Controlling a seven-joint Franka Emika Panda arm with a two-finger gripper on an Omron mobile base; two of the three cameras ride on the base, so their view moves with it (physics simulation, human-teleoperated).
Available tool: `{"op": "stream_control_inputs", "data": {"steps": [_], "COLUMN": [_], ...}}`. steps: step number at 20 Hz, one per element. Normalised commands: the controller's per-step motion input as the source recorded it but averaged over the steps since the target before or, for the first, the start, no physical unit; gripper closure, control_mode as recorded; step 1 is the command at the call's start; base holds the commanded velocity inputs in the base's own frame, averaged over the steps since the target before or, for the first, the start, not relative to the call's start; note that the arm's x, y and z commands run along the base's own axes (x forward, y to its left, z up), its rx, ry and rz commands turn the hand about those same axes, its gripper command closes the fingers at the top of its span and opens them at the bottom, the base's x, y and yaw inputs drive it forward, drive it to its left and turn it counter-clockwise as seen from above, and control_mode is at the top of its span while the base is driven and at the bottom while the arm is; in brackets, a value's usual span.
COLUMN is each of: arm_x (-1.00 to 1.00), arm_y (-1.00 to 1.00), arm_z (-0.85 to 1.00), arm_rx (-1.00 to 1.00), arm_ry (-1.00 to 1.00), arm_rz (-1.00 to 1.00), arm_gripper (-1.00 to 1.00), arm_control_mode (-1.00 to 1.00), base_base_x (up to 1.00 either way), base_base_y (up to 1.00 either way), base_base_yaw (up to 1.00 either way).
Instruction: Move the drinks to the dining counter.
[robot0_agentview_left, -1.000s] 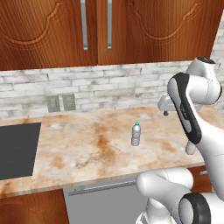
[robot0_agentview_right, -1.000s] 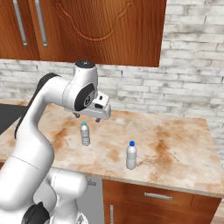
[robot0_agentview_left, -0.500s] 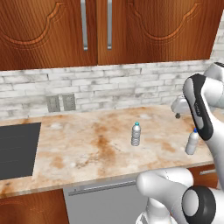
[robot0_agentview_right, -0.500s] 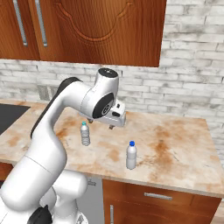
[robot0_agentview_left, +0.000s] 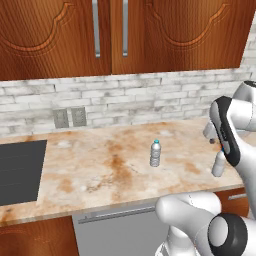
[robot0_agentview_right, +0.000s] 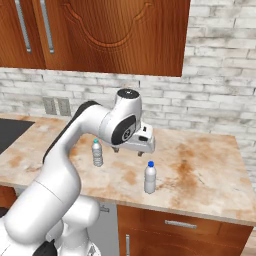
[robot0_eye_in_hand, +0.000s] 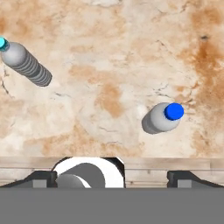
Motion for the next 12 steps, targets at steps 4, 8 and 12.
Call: {"op": "stream_control_inputs", "data": {"steps": [4,8,12], "arm_x": [0.0,0.0,0.0], "arm_y": [-0.24,-0.25,-0.29], "arm_z": [-0.2,-0.17,-0.1], "arm_rx": [-0.18,-0.04,0.0], "arm_ry": [-0.01,0.0,0.0], "arm_rz": [0.0,0.0,0.0], "arm_gripper": [-1.0,-1.0,-1.0], "arm_control_mode": [-1.0,-1.0,-1.0], "base_base_x": [0.0,0.0,0.0], "base_base_y": [0.0,0.0,0.0], "base_base_yaw": [0.0,0.0,0.0]}}
